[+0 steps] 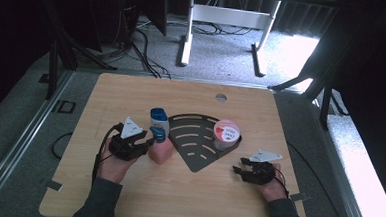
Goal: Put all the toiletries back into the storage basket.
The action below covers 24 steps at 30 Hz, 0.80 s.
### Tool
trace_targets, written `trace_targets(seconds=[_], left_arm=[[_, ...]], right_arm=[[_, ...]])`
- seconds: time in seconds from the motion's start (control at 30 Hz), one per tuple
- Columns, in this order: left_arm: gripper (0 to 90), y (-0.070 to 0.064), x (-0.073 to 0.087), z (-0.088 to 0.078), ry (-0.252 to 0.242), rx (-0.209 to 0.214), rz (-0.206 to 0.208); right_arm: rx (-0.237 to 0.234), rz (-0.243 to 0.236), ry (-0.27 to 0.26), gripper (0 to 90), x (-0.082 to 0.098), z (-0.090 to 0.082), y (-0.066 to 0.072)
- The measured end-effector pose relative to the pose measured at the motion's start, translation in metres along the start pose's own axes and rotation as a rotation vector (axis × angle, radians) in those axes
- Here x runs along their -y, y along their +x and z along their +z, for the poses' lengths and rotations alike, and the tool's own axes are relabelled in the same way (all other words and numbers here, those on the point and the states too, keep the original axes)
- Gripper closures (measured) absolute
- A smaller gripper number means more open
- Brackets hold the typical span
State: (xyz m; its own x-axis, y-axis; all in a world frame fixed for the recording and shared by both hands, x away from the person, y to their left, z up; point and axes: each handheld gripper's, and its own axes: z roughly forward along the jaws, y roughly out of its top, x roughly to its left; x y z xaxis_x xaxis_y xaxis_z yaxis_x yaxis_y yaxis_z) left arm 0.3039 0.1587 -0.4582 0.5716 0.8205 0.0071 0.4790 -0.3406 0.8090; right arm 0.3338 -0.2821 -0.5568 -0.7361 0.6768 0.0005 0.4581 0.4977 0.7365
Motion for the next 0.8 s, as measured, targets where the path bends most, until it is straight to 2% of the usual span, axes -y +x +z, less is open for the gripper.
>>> trace_targets(seconds=[0.03, 0.07, 0.33, 0.8], left_arm=[[55.8, -0.001, -0.001, 0.002, 0.003, 0.023, 0.001], [50.1, -0.002, -0.002, 0.004, 0.008, 0.036, 0.012], [40.6, -0.008, -0.006, 0.017, 0.02, 0.051, 0.013], [40.0, -0.013, -0.013, 0.034, 0.019, 0.05, 0.015]], right_arm=[[0.0, 0.0, 0.0, 48.1, 0.0, 0.0, 0.0], [-0.001, 0.0, 0.001, 48.1, 0.0, 0.0, 0.0], [-0.001, -0.003, 0.001, 48.0, 0.0, 0.0, 0.0], [-0.003, -0.002, 0.0, 47.8, 0.0, 0.0, 0.0]])
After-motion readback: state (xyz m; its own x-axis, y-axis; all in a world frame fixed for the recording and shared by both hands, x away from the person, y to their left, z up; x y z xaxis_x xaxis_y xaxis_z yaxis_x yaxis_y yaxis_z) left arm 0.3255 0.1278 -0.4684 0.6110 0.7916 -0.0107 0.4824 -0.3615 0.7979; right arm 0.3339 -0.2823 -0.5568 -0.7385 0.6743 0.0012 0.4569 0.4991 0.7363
